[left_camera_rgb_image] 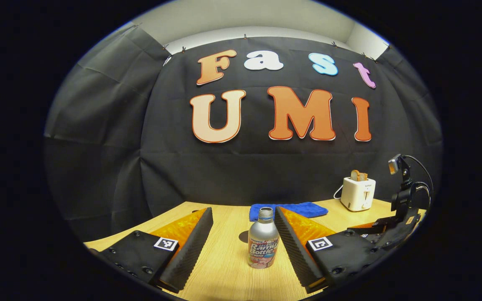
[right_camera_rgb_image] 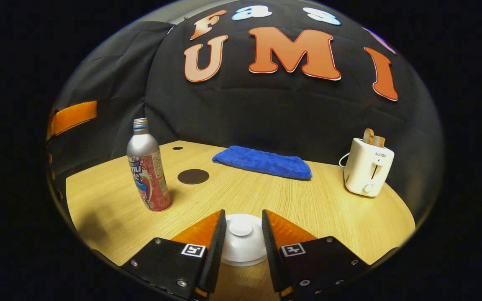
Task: Open the teacup lid with one hand, grasp the water bottle and pour water into the teacup with the other hand; after pouring, place the water bottle on the coaster and then close the teacup lid.
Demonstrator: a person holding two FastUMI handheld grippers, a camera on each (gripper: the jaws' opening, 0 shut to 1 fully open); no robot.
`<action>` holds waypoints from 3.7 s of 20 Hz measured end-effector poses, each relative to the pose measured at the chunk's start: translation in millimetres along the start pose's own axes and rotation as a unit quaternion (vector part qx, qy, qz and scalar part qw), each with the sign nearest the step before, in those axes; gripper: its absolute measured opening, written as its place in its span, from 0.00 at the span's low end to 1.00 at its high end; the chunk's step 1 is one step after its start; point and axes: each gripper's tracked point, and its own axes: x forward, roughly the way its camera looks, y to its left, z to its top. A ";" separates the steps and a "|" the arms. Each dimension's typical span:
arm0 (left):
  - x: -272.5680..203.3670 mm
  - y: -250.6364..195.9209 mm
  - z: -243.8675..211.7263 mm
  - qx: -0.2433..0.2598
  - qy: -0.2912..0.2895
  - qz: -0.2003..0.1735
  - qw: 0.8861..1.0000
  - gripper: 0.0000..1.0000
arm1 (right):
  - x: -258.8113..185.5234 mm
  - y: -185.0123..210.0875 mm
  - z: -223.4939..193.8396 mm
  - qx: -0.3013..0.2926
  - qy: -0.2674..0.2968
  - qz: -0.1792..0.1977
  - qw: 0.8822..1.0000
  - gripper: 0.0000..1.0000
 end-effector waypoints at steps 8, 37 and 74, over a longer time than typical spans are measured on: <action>1.7 -5.9 -12.6 -0.013 0.014 -0.011 1.000 1.00 | -1.2 1.4 0.3 0.021 0.009 0.011 1.000 0.24; 72.1 -44.0 -143.0 -0.077 0.169 -0.060 0.981 0.96 | -89.3 -56.4 86.4 0.054 -0.115 -0.031 0.991 0.23; 66.0 -58.7 -83.3 0.551 0.029 -0.038 0.833 0.84 | -135.6 -124.0 77.2 0.067 -0.143 -0.097 0.983 0.23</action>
